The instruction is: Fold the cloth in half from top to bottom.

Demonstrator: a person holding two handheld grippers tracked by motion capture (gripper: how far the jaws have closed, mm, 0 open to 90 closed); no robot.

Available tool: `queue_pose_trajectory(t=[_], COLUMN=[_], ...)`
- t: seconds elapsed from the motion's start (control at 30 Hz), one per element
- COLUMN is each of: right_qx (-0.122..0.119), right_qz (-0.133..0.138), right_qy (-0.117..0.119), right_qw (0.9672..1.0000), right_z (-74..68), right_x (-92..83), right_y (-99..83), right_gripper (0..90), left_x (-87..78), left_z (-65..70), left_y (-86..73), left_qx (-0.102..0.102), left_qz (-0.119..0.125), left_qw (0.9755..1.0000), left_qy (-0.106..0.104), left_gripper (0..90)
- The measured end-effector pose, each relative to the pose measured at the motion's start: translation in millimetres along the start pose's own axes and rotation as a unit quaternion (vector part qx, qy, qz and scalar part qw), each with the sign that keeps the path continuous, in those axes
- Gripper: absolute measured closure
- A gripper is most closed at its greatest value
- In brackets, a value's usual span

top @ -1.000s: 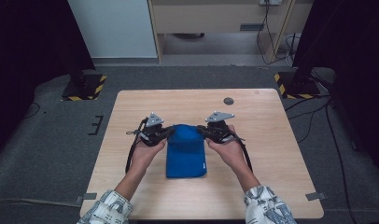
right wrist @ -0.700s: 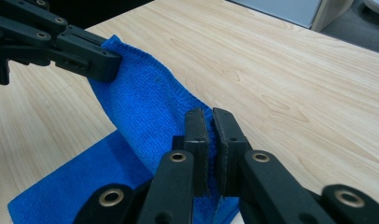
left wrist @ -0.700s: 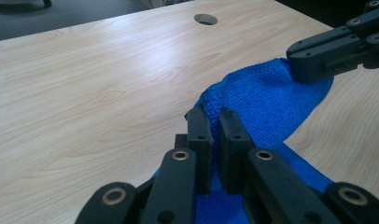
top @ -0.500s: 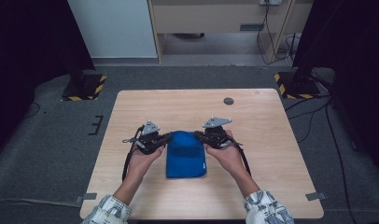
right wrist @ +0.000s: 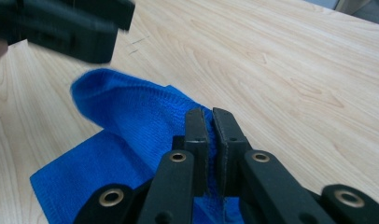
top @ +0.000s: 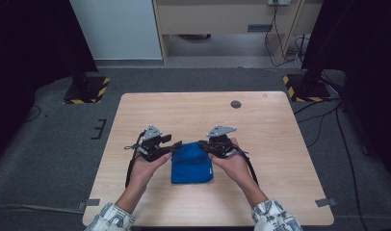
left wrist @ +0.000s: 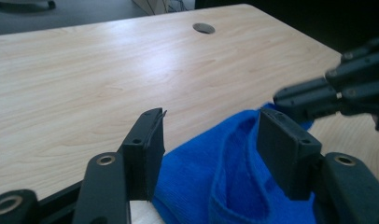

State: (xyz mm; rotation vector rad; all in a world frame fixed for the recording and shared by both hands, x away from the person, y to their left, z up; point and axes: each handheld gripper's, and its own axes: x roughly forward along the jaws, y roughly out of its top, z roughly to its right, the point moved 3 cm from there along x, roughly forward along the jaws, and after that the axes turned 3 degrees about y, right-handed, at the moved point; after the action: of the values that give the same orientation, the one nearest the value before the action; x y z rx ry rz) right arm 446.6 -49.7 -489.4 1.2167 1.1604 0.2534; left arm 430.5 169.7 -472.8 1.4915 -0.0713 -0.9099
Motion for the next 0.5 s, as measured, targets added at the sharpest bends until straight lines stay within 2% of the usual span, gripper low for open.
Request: queue_pose_trajectory(t=[0.23,0.5], right_qx=[-0.003,-0.004], right_qz=[-0.003,0.008], right_qy=[0.008,0.013], right_qw=[1.0000,0.9999], right_z=[-6.8,-14.4], right_x=[0.7,-5.2], right_y=[-5.6,-4.3], right_gripper=[85.5,85.4], left_x=[1.3,2.1], left_z=[-17.4,-24.4], left_y=[-6.4,-9.8], left_qx=[-0.018,-0.026], left_qz=[-0.008,-0.010], left_qw=[0.9996,0.9991], left_qy=[0.020,0.032], left_gripper=[40.3,40.6])
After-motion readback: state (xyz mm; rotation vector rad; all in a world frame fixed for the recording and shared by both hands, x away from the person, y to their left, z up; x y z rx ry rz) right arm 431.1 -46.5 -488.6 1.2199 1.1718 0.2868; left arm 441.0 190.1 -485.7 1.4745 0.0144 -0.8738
